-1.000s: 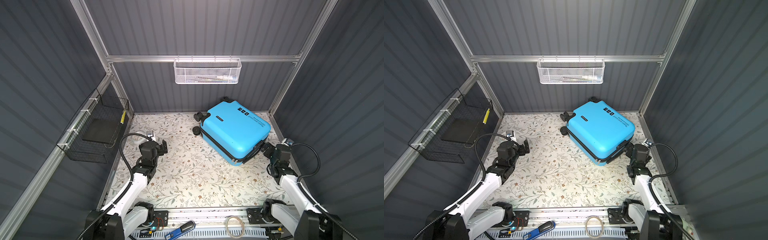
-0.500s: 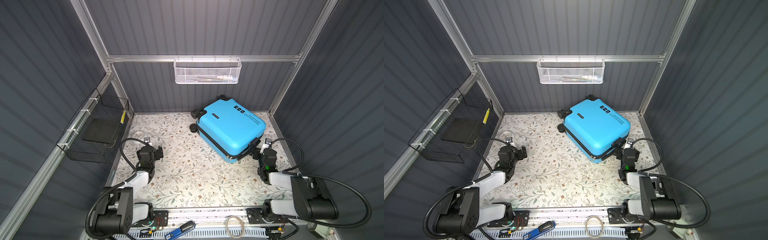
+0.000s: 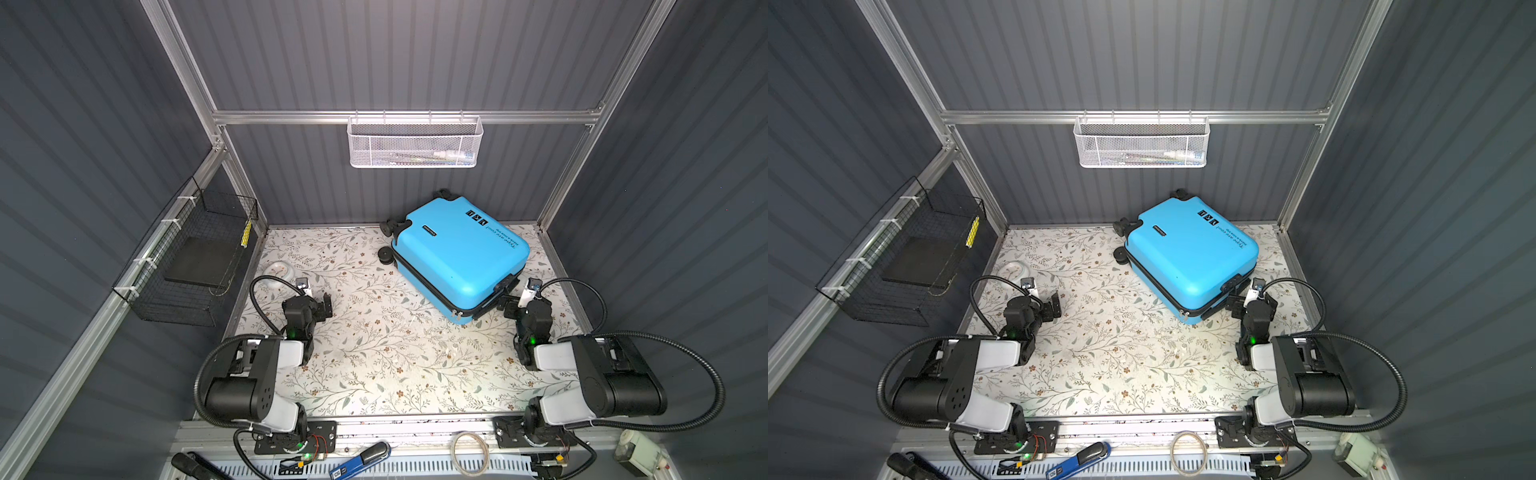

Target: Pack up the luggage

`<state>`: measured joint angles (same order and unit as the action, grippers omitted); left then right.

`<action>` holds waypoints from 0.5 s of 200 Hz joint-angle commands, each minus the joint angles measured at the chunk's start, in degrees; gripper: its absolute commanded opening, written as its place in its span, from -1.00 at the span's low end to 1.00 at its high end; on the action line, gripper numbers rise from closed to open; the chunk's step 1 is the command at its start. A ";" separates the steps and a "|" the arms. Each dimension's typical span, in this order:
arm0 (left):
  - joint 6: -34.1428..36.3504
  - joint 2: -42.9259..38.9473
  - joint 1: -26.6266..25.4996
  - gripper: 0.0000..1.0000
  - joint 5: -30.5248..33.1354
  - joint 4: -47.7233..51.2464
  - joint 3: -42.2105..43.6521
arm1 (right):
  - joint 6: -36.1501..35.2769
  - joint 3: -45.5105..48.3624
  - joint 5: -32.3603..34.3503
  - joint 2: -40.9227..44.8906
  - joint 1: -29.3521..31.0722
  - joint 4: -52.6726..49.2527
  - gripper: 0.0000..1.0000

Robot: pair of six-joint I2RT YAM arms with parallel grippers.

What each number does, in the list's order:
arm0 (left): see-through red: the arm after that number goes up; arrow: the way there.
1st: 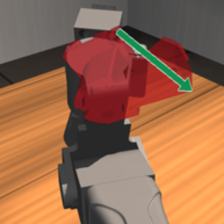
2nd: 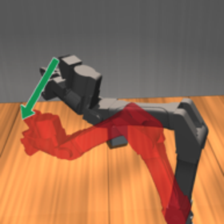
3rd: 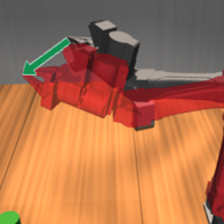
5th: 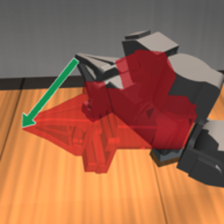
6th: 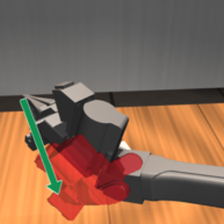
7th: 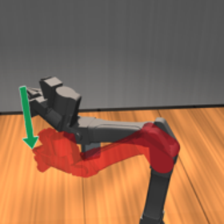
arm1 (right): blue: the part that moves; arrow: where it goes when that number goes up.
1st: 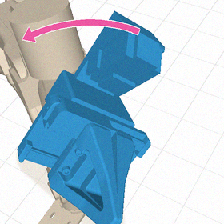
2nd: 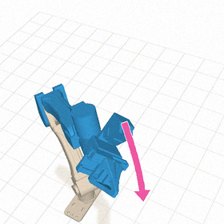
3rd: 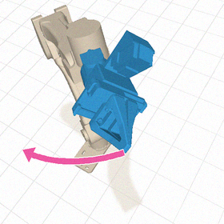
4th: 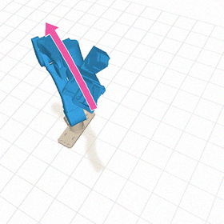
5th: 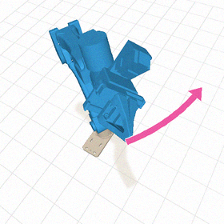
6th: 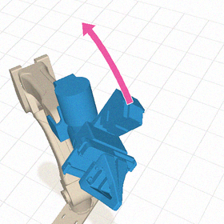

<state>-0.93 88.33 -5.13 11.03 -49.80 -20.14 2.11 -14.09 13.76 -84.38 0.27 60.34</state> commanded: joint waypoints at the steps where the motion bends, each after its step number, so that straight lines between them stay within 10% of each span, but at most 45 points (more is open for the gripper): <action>1: 3.22 6.65 0.62 1.00 -2.34 -10.22 -1.03 | 1.63 -2.79 0.87 0.35 -0.27 -0.23 0.98; 100: 2.93 10.02 1.70 1.00 -4.80 -1.00 -7.55 | 1.80 -2.87 0.66 0.46 -0.42 -0.57 0.98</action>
<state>1.39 98.28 -3.73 7.18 -51.96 -27.33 3.16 -15.25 14.35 -84.38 -0.12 58.63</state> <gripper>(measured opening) 0.998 0.989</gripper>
